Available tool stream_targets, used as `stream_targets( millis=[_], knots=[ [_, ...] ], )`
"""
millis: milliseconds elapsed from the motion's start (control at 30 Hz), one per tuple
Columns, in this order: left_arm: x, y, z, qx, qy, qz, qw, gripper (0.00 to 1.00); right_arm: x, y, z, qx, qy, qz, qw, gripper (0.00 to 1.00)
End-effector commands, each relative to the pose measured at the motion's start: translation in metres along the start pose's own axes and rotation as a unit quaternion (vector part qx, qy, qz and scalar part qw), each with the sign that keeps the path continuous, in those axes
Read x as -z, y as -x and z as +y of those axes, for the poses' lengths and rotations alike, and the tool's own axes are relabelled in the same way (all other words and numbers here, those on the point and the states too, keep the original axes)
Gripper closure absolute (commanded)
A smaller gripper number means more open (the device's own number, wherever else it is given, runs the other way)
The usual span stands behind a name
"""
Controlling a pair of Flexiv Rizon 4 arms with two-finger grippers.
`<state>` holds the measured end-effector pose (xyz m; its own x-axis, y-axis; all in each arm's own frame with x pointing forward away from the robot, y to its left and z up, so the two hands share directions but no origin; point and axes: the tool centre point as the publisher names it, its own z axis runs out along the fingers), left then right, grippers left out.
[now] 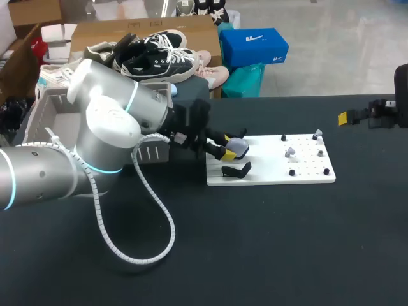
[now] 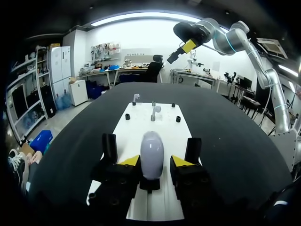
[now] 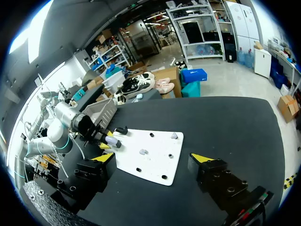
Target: Pick up each earbud case from the left stands, insert the matching earbuds, close the lid, and place the case in the box.
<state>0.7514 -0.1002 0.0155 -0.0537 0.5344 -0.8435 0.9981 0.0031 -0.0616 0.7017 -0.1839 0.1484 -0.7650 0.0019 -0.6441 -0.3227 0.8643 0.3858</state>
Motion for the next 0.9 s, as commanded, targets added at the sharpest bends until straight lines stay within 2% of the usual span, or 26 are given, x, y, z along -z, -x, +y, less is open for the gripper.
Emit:
stream_targets(
  millis=[33, 667, 767, 800, 833, 900],
  knots=[
    [-0.0016, 0.0004, 0.0, 0.0, 0.001, -0.001, 1.0, 0.6, 0.0006, 0.0, -0.0009, 0.001, 0.002, 0.0, 1.0, 0.0],
    [-0.0043, -0.0008, 0.007, 0.006, 0.011, 0.0, 1.0, 0.62, 0.0006, 0.0, -0.0009, 0.001, 0.002, 0.0, 1.0, 0.0],
    [-0.0036, -0.0012, 0.007, 0.006, 0.01, 0.001, 1.0, 0.67, 0.0006, 0.0, -0.0009, 0.001, 0.002, 0.0, 1.0, 0.0],
    [-0.0029, -0.0014, 0.0072, 0.006, 0.01, 0.001, 1.0, 0.72, 0.0006, 0.0, -0.0009, 0.001, 0.002, 0.0, 1.0, 0.0],
    [-0.0027, -0.0016, 0.0073, 0.005, 0.01, 0.001, 1.0, 0.81, 0.0006, 0.0, -0.0009, 0.001, 0.002, 0.0, 1.0, 0.0],
    [-0.0019, -0.0021, 0.008, 0.006, 0.01, 0.001, 1.0, 0.84, 0.0006, 0.0, -0.0009, 0.001, 0.002, 0.0, 1.0, 0.0]
  ],
)
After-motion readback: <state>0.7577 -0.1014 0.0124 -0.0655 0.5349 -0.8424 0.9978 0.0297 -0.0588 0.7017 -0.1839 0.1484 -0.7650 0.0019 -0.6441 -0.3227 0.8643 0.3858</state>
